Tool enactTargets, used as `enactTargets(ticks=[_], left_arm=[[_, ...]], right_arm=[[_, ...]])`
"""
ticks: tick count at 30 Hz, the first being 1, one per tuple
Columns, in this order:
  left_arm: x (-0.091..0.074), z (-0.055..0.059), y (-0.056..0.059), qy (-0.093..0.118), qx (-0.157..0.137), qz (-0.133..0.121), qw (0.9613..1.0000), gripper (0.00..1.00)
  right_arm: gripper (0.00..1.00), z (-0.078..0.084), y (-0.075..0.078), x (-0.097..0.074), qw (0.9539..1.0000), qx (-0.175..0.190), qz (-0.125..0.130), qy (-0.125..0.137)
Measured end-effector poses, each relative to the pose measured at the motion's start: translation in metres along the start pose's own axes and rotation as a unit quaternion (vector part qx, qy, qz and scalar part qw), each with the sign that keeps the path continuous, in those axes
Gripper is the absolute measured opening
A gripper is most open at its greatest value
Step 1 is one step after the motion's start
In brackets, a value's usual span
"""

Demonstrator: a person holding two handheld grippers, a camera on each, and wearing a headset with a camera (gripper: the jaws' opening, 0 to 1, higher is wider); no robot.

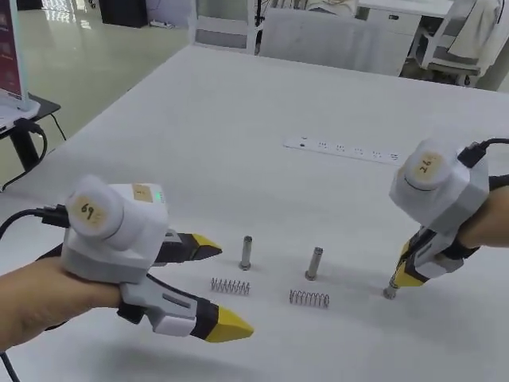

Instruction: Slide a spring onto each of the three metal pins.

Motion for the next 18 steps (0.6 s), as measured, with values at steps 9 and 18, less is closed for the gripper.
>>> enactTargets(ticks=[9, 18], left_arm=[[0.0, 0.001, 0.0, -0.001, 0.0, 0.0, 1.0, 0.68], [-0.001, 0.001, -0.001, -0.001, -0.001, 0.0, 1.0, 0.68]], right_arm=[[0.09, 0.001, 0.005, 0.009, 1.0, 0.002, -0.001, -0.004], [0.09, 0.002, 0.007, 0.017, 0.9999, 0.002, -0.001, -0.013]])
Point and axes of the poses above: the centre of the closed fingertips' face, and the gripper's own axes: x roughly forward along the fingers, y roughly to its right, z roughly out of its underside, the point moved 9 cm from there along -x, roughly backward along the fingers, and after that the axes turned 8 degrees about -z, right-handed, at the moved point
